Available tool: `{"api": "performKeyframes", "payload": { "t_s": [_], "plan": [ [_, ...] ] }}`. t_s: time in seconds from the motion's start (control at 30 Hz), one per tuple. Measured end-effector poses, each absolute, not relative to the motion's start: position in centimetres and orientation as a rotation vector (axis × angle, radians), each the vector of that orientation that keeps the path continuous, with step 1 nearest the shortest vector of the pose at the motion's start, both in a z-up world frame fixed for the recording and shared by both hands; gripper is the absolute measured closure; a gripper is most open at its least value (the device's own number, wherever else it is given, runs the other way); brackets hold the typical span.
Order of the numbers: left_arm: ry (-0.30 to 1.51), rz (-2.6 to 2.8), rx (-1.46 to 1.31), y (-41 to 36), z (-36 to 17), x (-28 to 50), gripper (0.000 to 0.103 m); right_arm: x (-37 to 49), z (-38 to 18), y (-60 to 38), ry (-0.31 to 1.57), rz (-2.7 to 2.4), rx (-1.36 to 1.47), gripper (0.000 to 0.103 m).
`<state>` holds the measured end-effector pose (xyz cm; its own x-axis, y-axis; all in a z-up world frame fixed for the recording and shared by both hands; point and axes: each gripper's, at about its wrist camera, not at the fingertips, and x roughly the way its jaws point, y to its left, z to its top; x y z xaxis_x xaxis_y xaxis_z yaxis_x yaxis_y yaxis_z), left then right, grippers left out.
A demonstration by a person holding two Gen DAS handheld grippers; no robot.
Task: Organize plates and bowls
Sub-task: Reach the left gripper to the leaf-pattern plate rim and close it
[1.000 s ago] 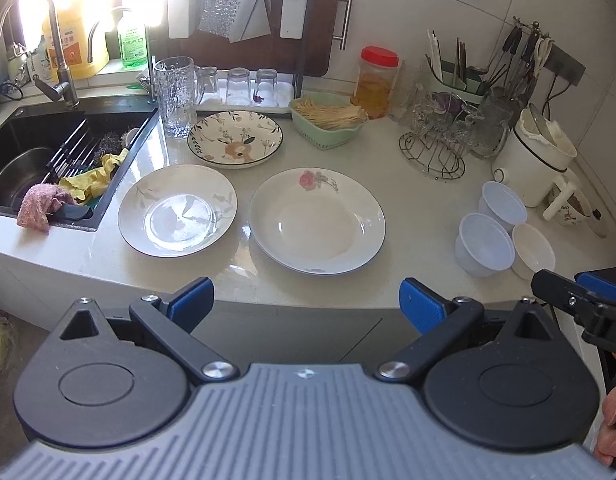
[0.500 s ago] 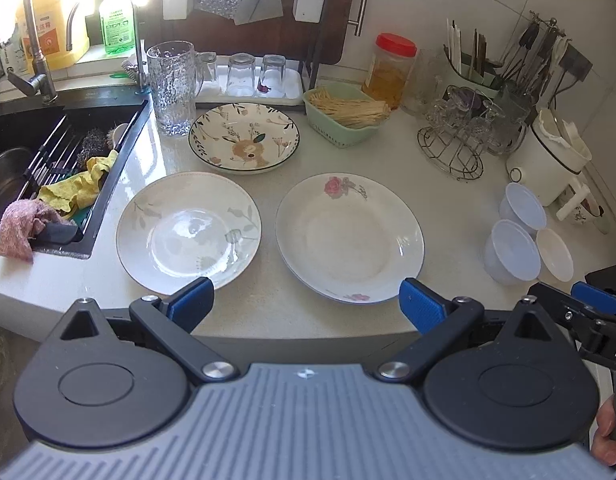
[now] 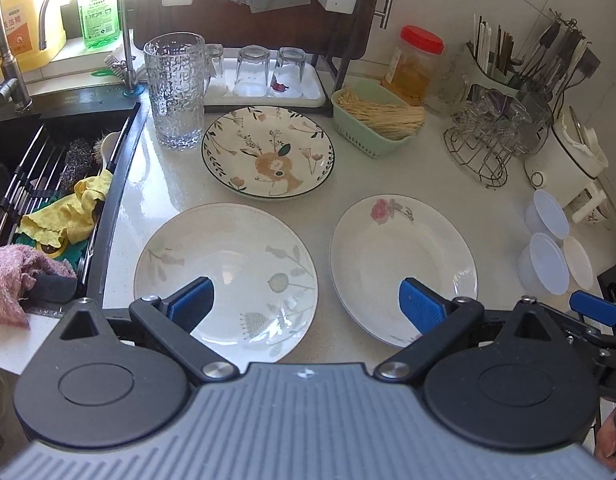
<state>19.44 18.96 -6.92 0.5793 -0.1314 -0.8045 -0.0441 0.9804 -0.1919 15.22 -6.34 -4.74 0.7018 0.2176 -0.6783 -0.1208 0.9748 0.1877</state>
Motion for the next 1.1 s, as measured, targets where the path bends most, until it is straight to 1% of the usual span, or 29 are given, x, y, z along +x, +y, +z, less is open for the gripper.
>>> {"api": "performKeyframes", "payload": {
  "t_s": [0.07, 0.13, 0.5, 0.57, 0.63, 0.67, 0.7, 0.77, 0.83, 0.9, 0.93, 1.0, 1.03, 1.1],
  "plan": [
    [0.958, -0.066, -0.207, 19.6, -7.5, 20.4, 0.002, 15.9, -5.1, -5.2, 0.778, 0.189, 0.123, 0.0],
    [0.972, -0.091, -0.228, 20.5, -8.2, 21.4, 0.002, 16.4, -5.3, -4.2, 0.79, 0.19, 0.13, 0.005],
    [1.021, -0.202, -0.184, 25.4, -10.6, 25.6, 0.002, 18.9, -6.9, 1.8, 0.834, 0.123, 0.165, 0.005],
    [1.039, -0.233, -0.167, 26.4, -11.0, 26.4, 0.002, 19.4, -7.2, 2.8, 0.834, 0.124, 0.18, 0.007],
    [1.072, -0.265, -0.127, 27.1, -11.6, 27.2, 0.002, 20.1, -7.6, 3.7, 0.841, 0.116, 0.191, 0.014],
    [1.079, -0.271, -0.105, 27.4, -11.8, 27.6, 0.002, 20.4, -7.9, 4.1, 0.85, 0.111, 0.208, 0.021],
    [1.087, -0.277, -0.084, 27.8, -12.0, 27.9, 0.002, 20.8, -8.2, 4.4, 0.856, 0.11, 0.23, 0.025],
    [1.101, -0.293, -0.055, 28.6, -12.4, 28.6, 0.002, 21.2, -8.6, 5.1, 0.858, 0.106, 0.253, 0.027],
    [1.12, -0.301, -0.042, 29.3, -12.6, 29.3, 0.002, 21.5, -9.1, 5.9, 0.864, 0.096, 0.244, 0.038],
    [1.108, -0.316, -0.036, 30.1, -12.3, 29.7, 0.002, 21.6, -9.7, 6.4, 0.869, 0.097, 0.266, 0.054],
    [1.101, -0.325, -0.034, 30.4, -12.3, 29.8, 0.002, 21.7, -9.9, 6.5, 0.869, 0.094, 0.279, 0.058],
    [1.098, -0.333, -0.037, 31.0, -12.5, 30.2, 0.004, 21.9, -10.3, 6.7, 0.877, 0.081, 0.296, 0.077],
    [1.099, -0.331, -0.04, 31.3, -12.7, 30.3, 0.004, 22.0, -10.5, 6.8, 0.882, 0.074, 0.306, 0.08],
    [1.101, -0.34, -0.047, 31.8, -13.1, 30.3, 0.005, 22.2, -10.6, 7.1, 0.886, 0.074, 0.309, 0.081]
  ]
}}
